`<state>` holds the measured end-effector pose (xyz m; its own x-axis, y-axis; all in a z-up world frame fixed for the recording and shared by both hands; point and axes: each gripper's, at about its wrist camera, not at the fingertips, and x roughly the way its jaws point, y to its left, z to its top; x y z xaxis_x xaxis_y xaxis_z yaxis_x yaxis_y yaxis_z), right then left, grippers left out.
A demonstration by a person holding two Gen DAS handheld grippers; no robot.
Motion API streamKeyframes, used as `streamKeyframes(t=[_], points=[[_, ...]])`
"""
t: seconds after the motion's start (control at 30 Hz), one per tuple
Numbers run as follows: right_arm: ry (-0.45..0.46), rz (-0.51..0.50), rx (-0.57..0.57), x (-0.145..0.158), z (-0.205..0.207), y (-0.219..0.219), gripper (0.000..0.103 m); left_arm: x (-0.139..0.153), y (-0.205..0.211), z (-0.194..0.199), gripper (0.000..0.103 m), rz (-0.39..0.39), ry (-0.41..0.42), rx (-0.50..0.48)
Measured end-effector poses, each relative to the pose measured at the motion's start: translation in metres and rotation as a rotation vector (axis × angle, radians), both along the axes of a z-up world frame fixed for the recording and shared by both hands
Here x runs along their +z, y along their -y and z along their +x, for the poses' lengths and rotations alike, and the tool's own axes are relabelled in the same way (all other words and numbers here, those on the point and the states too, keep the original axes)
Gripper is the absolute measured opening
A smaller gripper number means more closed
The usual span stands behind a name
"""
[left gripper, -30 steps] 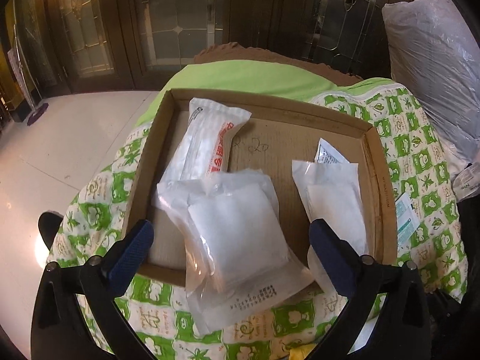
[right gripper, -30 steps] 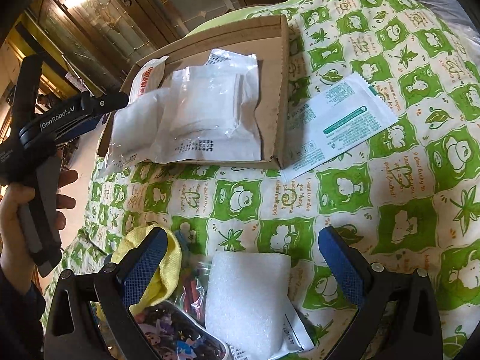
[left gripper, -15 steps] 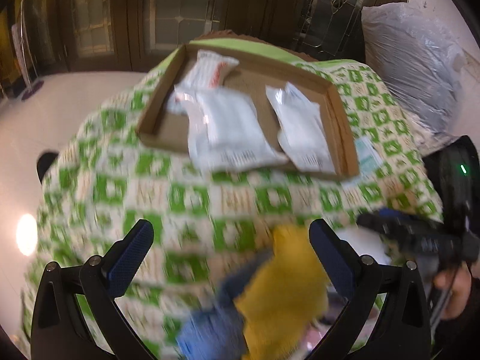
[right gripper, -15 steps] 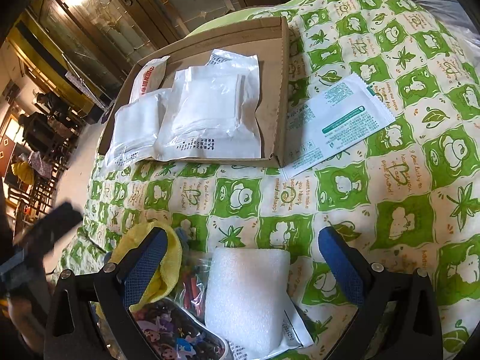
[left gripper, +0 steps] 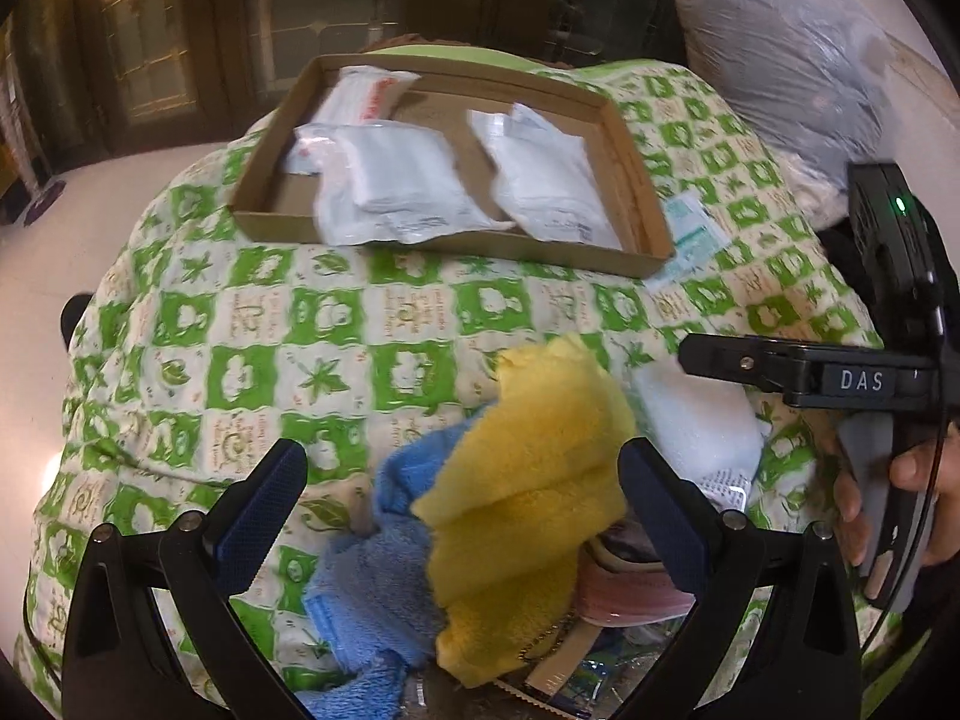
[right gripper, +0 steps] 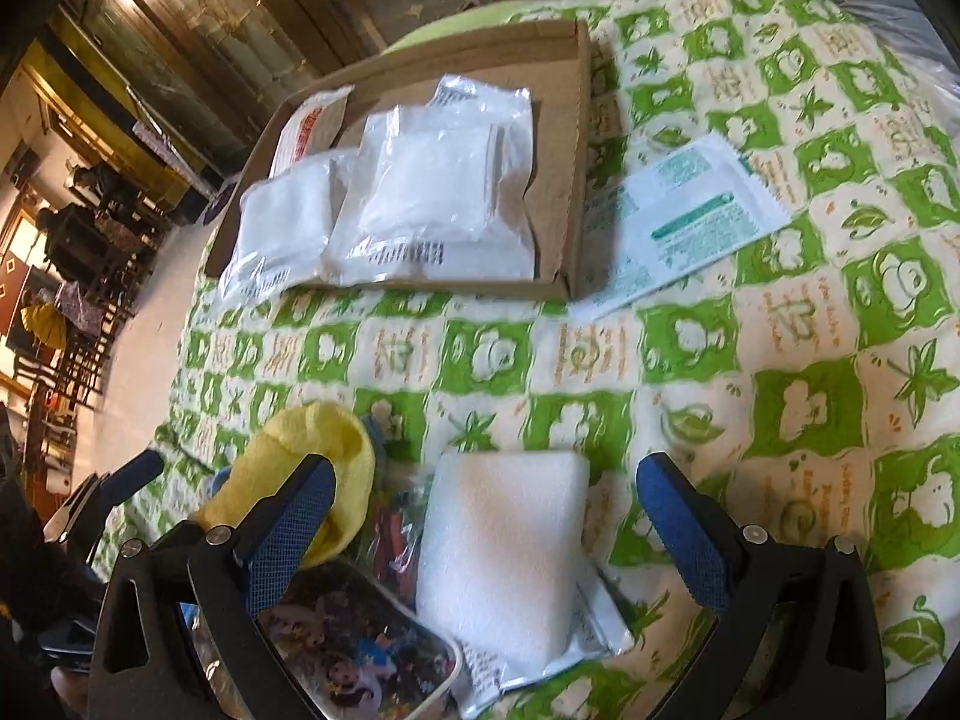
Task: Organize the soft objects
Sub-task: 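Grasp the yellow towel with left tool while right tool grasps the white foam block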
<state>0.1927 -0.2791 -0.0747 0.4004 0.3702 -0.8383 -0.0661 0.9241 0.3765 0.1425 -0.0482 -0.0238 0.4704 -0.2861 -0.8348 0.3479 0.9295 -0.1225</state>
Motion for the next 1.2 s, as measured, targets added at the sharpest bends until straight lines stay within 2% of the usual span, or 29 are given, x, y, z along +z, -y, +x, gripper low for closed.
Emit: streamKeyframes(t=[0.17,0.23,0.27,0.33,0.37,0.43,0.5,0.63,0.73,0.83,0.93,1.0,1.1,1.2], points=[[-0.027,-0.053,0.019,-0.001,0.0,-0.006,0.091,-0.003,0.025,-0.006,0.102,0.039,0.02,-0.08],[-0.037,-0.06,0.016,-0.003,0.002,-0.007,0.091,-0.006,0.036,-0.005,0.095,0.073,0.019,-0.106],[-0.039,-0.063,0.013,-0.003,0.002,-0.006,0.09,-0.01,0.042,-0.004,0.089,0.094,0.013,-0.123],[-0.04,-0.068,0.012,-0.003,0.003,-0.007,0.09,-0.021,0.051,0.001,0.068,0.138,-0.01,-0.143],[-0.039,-0.071,0.013,-0.004,0.003,-0.008,0.09,-0.03,0.054,0.005,0.053,0.172,-0.035,-0.147],[-0.039,-0.081,0.017,-0.004,0.003,-0.009,0.09,-0.036,0.053,0.009,0.053,0.191,-0.029,-0.146],[-0.037,-0.09,0.022,-0.004,0.002,-0.011,0.09,-0.03,0.046,0.013,0.05,0.16,-0.016,-0.122],[-0.036,-0.108,0.031,-0.007,0.002,-0.017,0.09,-0.008,0.017,0.029,0.049,0.122,0.043,-0.01],[-0.034,-0.124,0.045,-0.008,0.001,-0.024,0.09,-0.001,-0.012,0.046,0.049,0.079,0.038,0.082],[-0.037,-0.148,0.064,-0.012,0.001,-0.031,0.088,-0.013,-0.03,0.055,0.049,0.06,0.002,0.123],[-0.057,-0.188,0.091,-0.019,0.001,-0.04,0.082,-0.027,-0.036,0.051,0.051,-0.029,-0.032,0.119],[-0.083,-0.231,0.103,-0.027,0.003,-0.045,0.077,-0.033,-0.028,0.045,0.053,-0.012,-0.021,0.087],[-0.095,-0.288,0.119,-0.035,0.004,-0.051,0.073,-0.036,-0.011,0.037,0.054,0.063,0.006,0.033],[-0.087,-0.295,0.111,-0.035,0.006,-0.051,0.062,-0.04,0.001,0.036,0.057,0.117,0.02,0.009]])
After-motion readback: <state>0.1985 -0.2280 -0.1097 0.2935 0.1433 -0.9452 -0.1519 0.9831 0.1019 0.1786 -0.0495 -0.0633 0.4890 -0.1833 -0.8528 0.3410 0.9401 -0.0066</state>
